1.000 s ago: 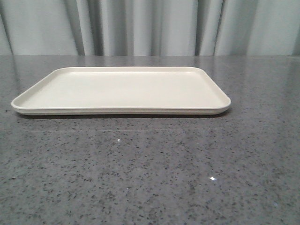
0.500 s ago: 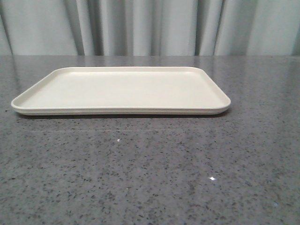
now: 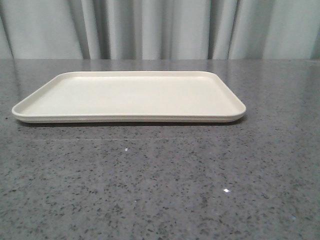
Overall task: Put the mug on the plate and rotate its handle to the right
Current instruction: 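Carry the mug over the tray and lower it onto the tray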
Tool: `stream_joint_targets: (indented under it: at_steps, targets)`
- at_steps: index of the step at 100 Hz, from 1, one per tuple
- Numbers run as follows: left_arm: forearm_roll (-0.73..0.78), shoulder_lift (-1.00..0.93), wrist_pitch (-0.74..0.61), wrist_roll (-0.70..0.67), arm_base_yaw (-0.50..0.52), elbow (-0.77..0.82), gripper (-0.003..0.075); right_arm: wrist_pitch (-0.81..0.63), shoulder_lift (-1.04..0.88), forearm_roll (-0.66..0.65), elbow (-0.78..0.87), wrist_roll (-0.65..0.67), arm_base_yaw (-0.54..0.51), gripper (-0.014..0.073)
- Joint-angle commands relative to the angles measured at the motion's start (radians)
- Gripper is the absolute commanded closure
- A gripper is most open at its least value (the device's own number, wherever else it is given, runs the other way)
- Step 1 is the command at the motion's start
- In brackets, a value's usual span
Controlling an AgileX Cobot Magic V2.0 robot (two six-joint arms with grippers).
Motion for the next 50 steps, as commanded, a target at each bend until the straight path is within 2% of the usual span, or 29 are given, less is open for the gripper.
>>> stream_joint_targets:
  at_steps: [1, 24, 50]
  targets:
    - [0.01, 0.004, -0.032, -0.002, 0.004, -0.019, 0.0737, -0.065, 0.01, -0.001, -0.023, -0.006, 0.0, 0.0314]
    - [0.005, -0.007, -0.026, 0.045, 0.004, -0.071, 0.0737, -0.065, 0.01, -0.001, -0.023, -0.006, 0.0, 0.0314]
    - [-0.048, -0.023, 0.022, 0.088, 0.004, -0.295, 0.0737, -0.066, 0.01, -0.001, -0.023, -0.006, 0.0, 0.0314]
